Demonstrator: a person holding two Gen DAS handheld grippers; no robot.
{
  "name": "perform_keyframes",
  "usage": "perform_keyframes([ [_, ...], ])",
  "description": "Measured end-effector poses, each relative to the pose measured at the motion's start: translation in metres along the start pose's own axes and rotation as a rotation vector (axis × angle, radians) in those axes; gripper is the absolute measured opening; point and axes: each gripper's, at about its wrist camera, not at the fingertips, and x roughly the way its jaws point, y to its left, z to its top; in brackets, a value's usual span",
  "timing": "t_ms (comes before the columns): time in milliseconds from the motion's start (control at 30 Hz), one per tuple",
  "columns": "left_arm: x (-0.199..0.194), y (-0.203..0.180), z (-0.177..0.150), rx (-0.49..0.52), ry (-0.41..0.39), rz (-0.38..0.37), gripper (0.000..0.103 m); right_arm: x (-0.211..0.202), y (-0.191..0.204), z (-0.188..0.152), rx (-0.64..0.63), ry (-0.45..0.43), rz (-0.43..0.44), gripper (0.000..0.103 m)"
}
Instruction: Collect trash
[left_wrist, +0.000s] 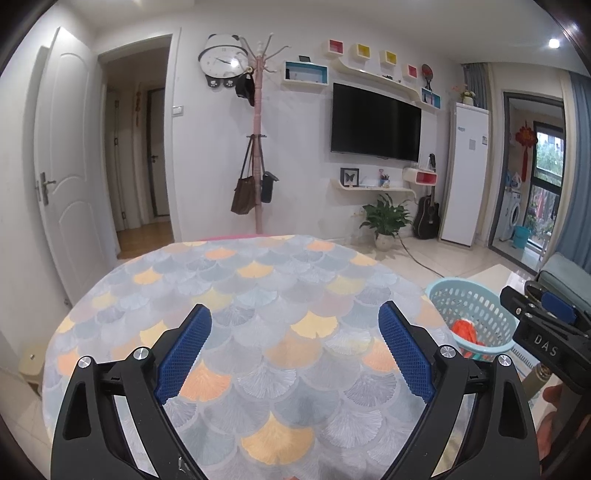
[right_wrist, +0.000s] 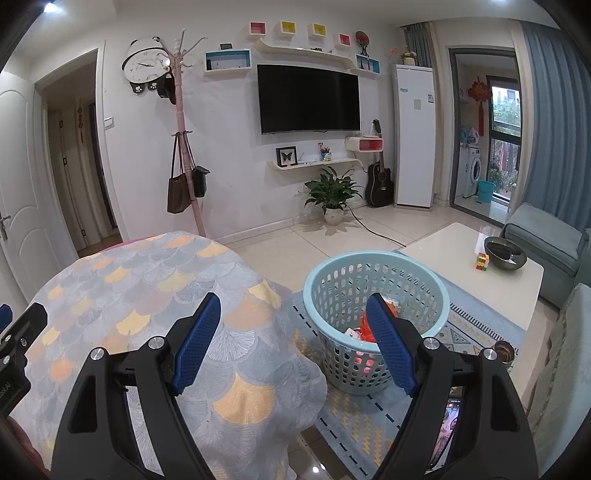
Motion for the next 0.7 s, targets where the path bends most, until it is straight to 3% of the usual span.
perform_keyframes([
  [700, -0.0046, -0.0058, -0.0022, 0.005, -0.008, 0.009, 0.09, 0.0009, 0.0, -0.0008, 0.0, 0.0, 0.004, 0.077],
])
